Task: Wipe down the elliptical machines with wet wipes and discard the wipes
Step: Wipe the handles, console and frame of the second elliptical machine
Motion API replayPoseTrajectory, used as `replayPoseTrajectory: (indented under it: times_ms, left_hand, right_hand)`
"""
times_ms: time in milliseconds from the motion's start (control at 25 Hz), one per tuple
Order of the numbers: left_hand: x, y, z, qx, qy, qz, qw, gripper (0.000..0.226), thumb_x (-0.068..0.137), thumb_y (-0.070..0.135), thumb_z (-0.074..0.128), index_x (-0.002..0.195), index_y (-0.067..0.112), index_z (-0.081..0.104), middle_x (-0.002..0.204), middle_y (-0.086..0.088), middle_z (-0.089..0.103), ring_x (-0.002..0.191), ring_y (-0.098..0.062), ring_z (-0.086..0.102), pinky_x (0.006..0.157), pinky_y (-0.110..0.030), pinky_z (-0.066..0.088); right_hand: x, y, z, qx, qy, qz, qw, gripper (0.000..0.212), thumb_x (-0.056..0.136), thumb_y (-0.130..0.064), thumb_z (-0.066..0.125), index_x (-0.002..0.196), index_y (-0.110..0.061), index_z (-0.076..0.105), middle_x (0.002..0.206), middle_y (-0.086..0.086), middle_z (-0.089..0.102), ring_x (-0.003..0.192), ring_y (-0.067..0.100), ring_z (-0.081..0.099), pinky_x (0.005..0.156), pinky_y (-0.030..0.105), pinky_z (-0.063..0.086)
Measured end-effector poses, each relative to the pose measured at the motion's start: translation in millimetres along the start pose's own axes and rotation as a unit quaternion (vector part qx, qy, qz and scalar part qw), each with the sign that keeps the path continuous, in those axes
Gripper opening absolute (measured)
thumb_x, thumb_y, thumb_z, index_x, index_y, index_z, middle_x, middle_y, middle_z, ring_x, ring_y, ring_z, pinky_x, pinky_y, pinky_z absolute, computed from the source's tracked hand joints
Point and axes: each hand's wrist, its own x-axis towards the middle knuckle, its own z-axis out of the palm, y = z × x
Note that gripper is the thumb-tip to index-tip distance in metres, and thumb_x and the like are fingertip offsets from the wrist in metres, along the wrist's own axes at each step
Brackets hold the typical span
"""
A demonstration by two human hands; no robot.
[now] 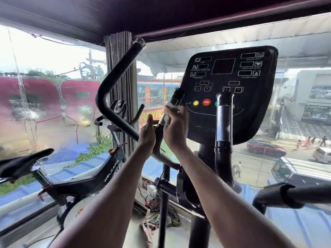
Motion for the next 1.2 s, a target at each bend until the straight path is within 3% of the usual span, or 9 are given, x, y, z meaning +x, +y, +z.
replayPoseTrajectory:
  times_ms: [160,320,400,480,680,840,1000,1120,1200]
  left_hand:
    - [-0.7,-1.3,-17.8,-0.104,-0.06,-0.04,0.992,0.072,0.097,0.064,0.015,0.118,0.012,0.06,0.09,-0.01,0.073,0.07,-0.017,0.071,0.061,-0.027,0.05]
    - [2.2,-5.5,-18.4,-0.093,-0.086,-0.059,0.99,0.08,0.094,0.069,0.016,0.134,0.009,0.05,0.076,-0.006,0.069,0.055,-0.014,0.064,0.056,-0.024,0.047]
    - [2.3,-5.6,-16.5,-0.064,-0.093,-0.05,0.992,0.08,0.094,0.069,0.019,0.14,0.009,0.047,0.068,0.0,0.068,0.053,-0.01,0.061,0.05,-0.018,0.046]
    - [1.8,-5.3,-13.9,-0.015,-0.084,-0.055,0.995,0.074,0.094,0.068,0.026,0.132,0.012,0.054,0.086,-0.005,0.071,0.07,-0.016,0.065,0.057,-0.023,0.049]
    - [-3.9,-9.7,-5.5,0.136,-0.059,0.016,0.989,0.048,0.096,0.051,0.049,0.103,0.007,0.066,0.08,-0.013,0.062,0.063,-0.016,0.059,0.055,-0.024,0.046]
    - [-0.6,-21.1,-3.0,0.131,-0.031,0.054,0.989,0.041,0.088,0.061,0.052,0.084,0.024,0.067,0.081,-0.014,0.071,0.06,-0.022,0.064,0.056,-0.035,0.052]
    - [-2.6,-37.7,5.0,0.159,0.056,0.13,0.977,0.042,0.079,0.064,0.054,0.07,0.025,0.063,0.061,-0.001,0.069,0.056,-0.017,0.066,0.06,-0.038,0.053]
    - [-4.6,-47.6,7.2,0.147,0.092,0.174,0.969,0.03,0.081,0.053,0.06,0.074,0.024,0.061,0.058,0.005,0.067,0.053,-0.01,0.063,0.057,-0.029,0.05]
    - [-4.1,-49.6,7.5,0.136,0.089,0.182,0.97,0.026,0.08,0.049,0.063,0.079,0.023,0.062,0.064,0.002,0.069,0.055,-0.011,0.065,0.057,-0.03,0.05]
  right_hand:
    - [-81.0,14.9,2.8,-0.028,-0.114,-0.149,0.982,0.037,0.081,-0.004,0.067,0.114,-0.019,0.065,0.104,0.002,0.054,0.096,0.022,0.048,0.077,0.032,0.048]
    - [-67.4,-0.3,3.4,0.1,-0.017,0.058,0.993,0.028,0.085,-0.025,0.057,0.109,-0.016,0.068,0.104,0.004,0.055,0.095,0.017,0.052,0.079,0.028,0.046]
    - [-78.3,-4.1,10.6,0.055,-0.021,0.023,0.998,0.026,0.085,-0.021,0.049,0.108,-0.019,0.063,0.106,0.004,0.054,0.097,0.02,0.049,0.076,0.028,0.043]
    - [-108.4,14.2,15.5,0.063,-0.048,-0.026,0.996,0.025,0.083,-0.012,0.048,0.101,-0.019,0.065,0.102,0.004,0.057,0.095,0.021,0.053,0.076,0.028,0.047]
    - [-93.8,7.4,17.1,0.191,0.01,0.252,0.949,0.012,0.091,-0.01,0.05,0.098,-0.016,0.058,0.097,0.002,0.063,0.088,0.019,0.059,0.077,0.033,0.049]
    - [-140.1,26.1,26.7,0.124,-0.006,0.122,0.985,0.026,0.08,0.011,0.057,0.098,-0.008,0.062,0.104,0.004,0.058,0.099,0.018,0.055,0.088,0.028,0.047]
    - [-131.6,39.3,40.0,0.136,0.002,0.347,0.928,0.021,0.086,0.001,0.05,0.099,-0.003,0.065,0.104,0.01,0.06,0.098,0.021,0.055,0.091,0.04,0.048]
    - [-133.9,16.3,36.2,0.167,0.024,0.257,0.952,0.034,0.09,-0.006,0.047,0.116,-0.007,0.068,0.112,0.008,0.061,0.106,0.016,0.051,0.096,0.015,0.038]
    - [-147.3,32.2,37.0,0.135,0.004,0.159,0.978,0.036,0.094,-0.006,0.048,0.126,-0.009,0.062,0.12,0.008,0.061,0.11,0.015,0.049,0.098,0.015,0.035]
